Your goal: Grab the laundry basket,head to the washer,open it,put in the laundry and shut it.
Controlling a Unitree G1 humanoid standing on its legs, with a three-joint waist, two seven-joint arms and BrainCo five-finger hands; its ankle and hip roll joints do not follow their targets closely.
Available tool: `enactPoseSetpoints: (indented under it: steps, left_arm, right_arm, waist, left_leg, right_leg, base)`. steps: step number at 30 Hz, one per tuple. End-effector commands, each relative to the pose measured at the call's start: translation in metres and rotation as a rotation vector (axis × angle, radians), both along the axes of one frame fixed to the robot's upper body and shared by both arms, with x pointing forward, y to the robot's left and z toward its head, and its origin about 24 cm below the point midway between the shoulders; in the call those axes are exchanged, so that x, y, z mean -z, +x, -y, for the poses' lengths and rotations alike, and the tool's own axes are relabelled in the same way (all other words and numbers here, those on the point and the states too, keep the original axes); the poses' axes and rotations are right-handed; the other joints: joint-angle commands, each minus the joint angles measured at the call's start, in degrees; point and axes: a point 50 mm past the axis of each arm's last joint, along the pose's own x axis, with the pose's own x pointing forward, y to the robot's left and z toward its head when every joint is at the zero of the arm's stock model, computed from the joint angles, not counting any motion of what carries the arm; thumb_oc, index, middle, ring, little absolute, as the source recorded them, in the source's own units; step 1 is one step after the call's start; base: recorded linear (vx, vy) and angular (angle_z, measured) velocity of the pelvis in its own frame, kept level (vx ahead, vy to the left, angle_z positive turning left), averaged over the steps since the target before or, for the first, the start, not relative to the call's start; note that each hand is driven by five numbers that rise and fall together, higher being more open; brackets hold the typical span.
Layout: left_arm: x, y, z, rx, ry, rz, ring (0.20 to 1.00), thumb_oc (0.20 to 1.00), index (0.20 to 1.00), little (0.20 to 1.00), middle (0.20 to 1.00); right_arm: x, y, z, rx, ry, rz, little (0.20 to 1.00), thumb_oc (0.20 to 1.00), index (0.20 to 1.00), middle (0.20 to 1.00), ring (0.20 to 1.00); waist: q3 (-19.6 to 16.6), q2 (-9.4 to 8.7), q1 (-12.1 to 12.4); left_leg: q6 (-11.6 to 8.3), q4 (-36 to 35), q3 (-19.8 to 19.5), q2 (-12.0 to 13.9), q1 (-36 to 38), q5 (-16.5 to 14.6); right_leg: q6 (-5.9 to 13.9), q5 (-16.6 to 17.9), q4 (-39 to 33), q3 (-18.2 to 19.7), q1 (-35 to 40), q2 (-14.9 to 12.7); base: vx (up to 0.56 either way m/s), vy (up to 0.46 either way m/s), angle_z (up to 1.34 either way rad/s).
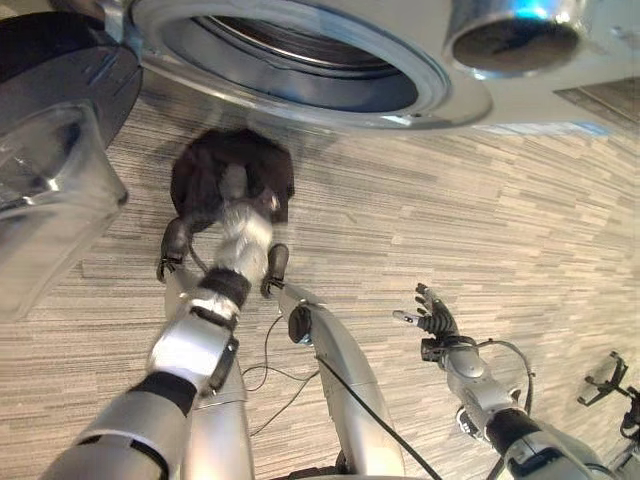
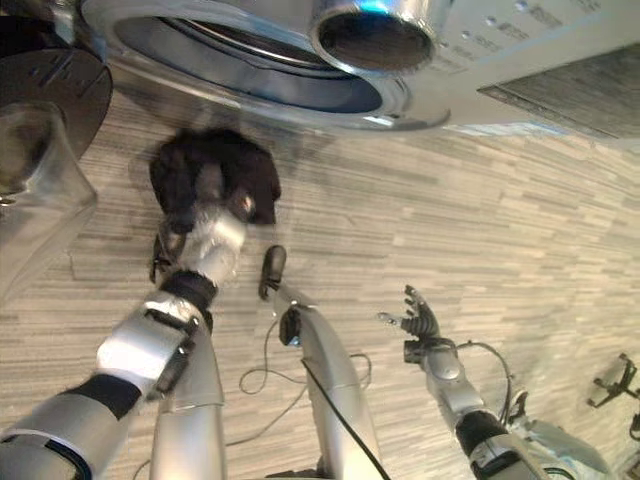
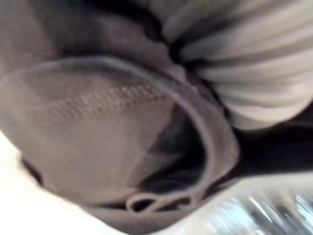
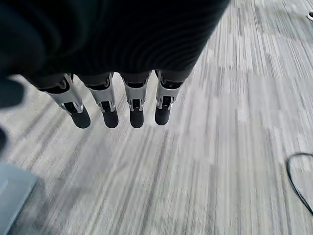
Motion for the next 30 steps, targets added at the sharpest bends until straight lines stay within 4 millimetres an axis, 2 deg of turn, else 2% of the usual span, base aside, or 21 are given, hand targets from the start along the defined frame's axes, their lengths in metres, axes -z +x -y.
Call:
enactPoseSetpoints:
  steps: [1,3,6,7,9,11,12,14,15,19,20,21,26,27,30]
  left_arm:
    - [-0.087,-0.012,0.028,0.079,0.042,0.303,0.2,0.2,0.2,0.2,0.2]
    - [-0.1,-0.016,0.023,0.083,0.007,0.351,0.2,0.2,0.2,0.2,0.2]
    - [-0.103,-0.02,0.026,0.128,-0.087,0.396,0.2,0.2,0.2,0.2,0.2]
    - [-0.105,-0.022,0.032,0.153,-0.144,0.413,0.2,0.2,0.2,0.2,0.2]
    - [-0.12,-0.034,0.049,0.229,-0.215,0.499,0.2,0.2,0.2,0.2,0.2]
    - [-0.143,-0.05,0.07,0.315,-0.276,0.597,0.2,0.2,0.2,0.2,0.2]
    - [-0.143,-0.051,0.071,0.315,-0.277,0.598,0.2,0.2,0.2,0.2,0.2]
    - [-0.161,-0.063,0.073,0.318,-0.31,0.672,0.2,0.2,0.2,0.2,0.2]
    - [-0.162,-0.063,0.073,0.318,-0.31,0.674,0.2,0.2,0.2,0.2,0.2]
    - [-0.149,-0.055,0.058,0.253,-0.361,0.633,0.2,0.2,0.2,0.2,0.2]
    - [-0.142,-0.052,0.055,0.246,-0.371,0.619,0.2,0.2,0.2,0.2,0.2]
    - [-0.137,-0.051,0.059,0.259,-0.386,0.604,0.2,0.2,0.2,0.2,0.2]
    - [-0.122,-0.046,0.064,0.271,-0.373,0.553,0.2,0.2,0.2,0.2,0.2]
    - [-0.102,-0.039,0.061,0.258,-0.386,0.496,0.2,0.2,0.2,0.2,0.2]
    - [-0.084,-0.034,0.057,0.24,-0.387,0.447,0.2,0.2,0.2,0.2,0.2]
  right_arm:
    - [0.003,-0.016,0.024,0.034,-0.06,-0.022,1.0,1.0,1.0,1.0,1.0]
    - [0.009,-0.022,0.025,0.041,-0.057,-0.051,1.0,1.0,1.0,1.0,1.0]
    - [0.018,-0.029,0.027,0.044,-0.062,-0.096,1.0,1.0,1.0,1.0,1.0]
    - [0.019,-0.03,0.027,0.043,-0.069,-0.106,1.0,1.0,1.0,1.0,1.0]
    - [0.019,-0.029,0.031,0.056,-0.077,-0.113,1.0,1.0,1.0,1.0,1.0]
    - [0.015,-0.025,0.035,0.066,-0.079,-0.098,1.0,1.0,1.0,1.0,1.0]
    - [0.014,-0.024,0.035,0.067,-0.079,-0.097,1.0,1.0,1.0,1.0,1.0]
    - [0.009,-0.019,0.04,0.074,-0.106,-0.086,1.0,1.0,1.0,1.0,1.0]
    - [0.009,-0.019,0.04,0.074,-0.107,-0.085,1.0,1.0,1.0,1.0,1.0]
    - [0.01,-0.02,0.036,0.041,-0.122,-0.096,1.0,1.0,1.0,1.0,1.0]
    - [0.013,-0.024,0.038,0.045,-0.121,-0.109,1.0,1.0,1.0,1.0,1.0]
    - [0.015,-0.026,0.041,0.056,-0.126,-0.125,1.0,1.0,1.0,1.0,1.0]
    - [0.02,-0.027,0.036,0.029,-0.125,-0.15,1.0,1.0,1.0,1.0,1.0]
    - [0.02,-0.026,0.032,-0.004,-0.142,-0.152,1.0,1.0,1.0,1.0,1.0]
    - [0.019,-0.025,0.031,-0.022,-0.157,-0.148,1.0,1.0,1.0,1.0,1.0]
  waist:
    - [2.59,-0.09,0.52]
    - [2.04,0.07,0.96]
    - [1.71,0.37,2.13]
    - [1.62,0.41,2.46]
    - [1.71,0.42,3.12]
    - [2.04,0.05,3.79]
    - [2.31,0.03,3.9]
    - [2.86,-0.53,4.78]
    - [3.07,-0.59,4.82]
    - [3.32,-1.42,5.77]
    - [3.69,-1.65,5.81]
    - [2.98,-1.52,5.44]
    - [2.66,-1.71,5.53]
    - [2.47,-1.4,5.66]
    - [2.33,-1.09,5.64]
  left_leg:
    - [9.0,14.31,0.47,-4.5,1.8,-8.24]
    - [9.1,13.25,0.36,-4.66,2.54,-8.02]
    - [9.21,10.61,0.18,-4.66,4.79,-7.31]
    - [9.22,9.07,0.23,-4.73,5.87,-7.24]
    - [9.1,6.15,0.28,-4.95,8.43,-6.04]
    - [8.78,3.8,0.18,-5.02,10.51,-4.88]
    - [8.78,3.54,0.2,-5.02,10.79,-4.73]
    - [8.63,1.35,0.29,-5.34,12.78,-3.4]
    - [8.63,1.11,0.34,-5.33,13.03,-3.26]
    - [9.02,-1.29,0.22,-5.72,15.43,-1.87]
    - [8.98,-1.97,0.44,-6.44,15.25,0.18]
    - [9.09,-2.36,0.3,-6.24,16.28,-1.86]
    - [9.66,2.47,1.09,-6.4,13.79,-4.22]
    - [10.03,4.08,1.07,-6.48,12.74,-5.02]
    - [10.05,3.76,1.28,-6.46,12.81,-5.22]
  right_leg:
    - [2.68,1.95,-11.56,-1.16,11.43,4.92]
    - [2.98,2.16,-11.98,-1.28,12.23,4.79]
    - [3.27,2.34,-12.45,-1.39,13.63,4.2]
    - [3.37,2.47,-12.76,-1.35,14.17,4.03]
    - [3.6,3.09,-13.87,-1.35,15.64,3.43]
    - [3.81,4.01,-15.61,-1.17,17.29,2.96]
    - [3.83,4.13,-15.77,-1.14,17.54,2.92]
    - [4.28,5.73,-18.53,-1.18,19.63,2.45]
    - [4.31,5.89,-18.74,-1.12,19.86,2.44]
    - [4.81,7.56,-21.36,-0.05,22.47,2.13]
    - [4.59,9.08,-21.77,-0.33,22.1,1.45]
    - [5.01,8.14,-22.07,0.63,22.77,1.76]
    - [4.69,7.6,-20.77,1.52,21.95,2.05]
    - [4.53,7.39,-20.07,2.04,21.46,2.26]
    - [4.49,7.51,-20.25,2.45,21.3,2.46]
  base:
    - [0.03,-0.031,-0.21]
    - [0.02,-0.029,-0.1]
    - [0.01,-0.023,-0.01]
    - [0.0,0.0,0.0]
    - [-0.01,-0.003,0.03]
    - [-0.02,-0.003,0.14]
    - [-0.03,-0.009,0.12]
    - [-0.06,0.017,0.03]
    - [-0.08,0.038,0.0]
    - [-0.08,0.065,-0.04]
    - [-0.1,0.122,-0.06]
    - [-0.07,0.105,-0.05]
    - [-0.05,0.062,-0.02]
    - [-0.05,0.053,-0.1]
    - [-0.02,0.042,-0.1]
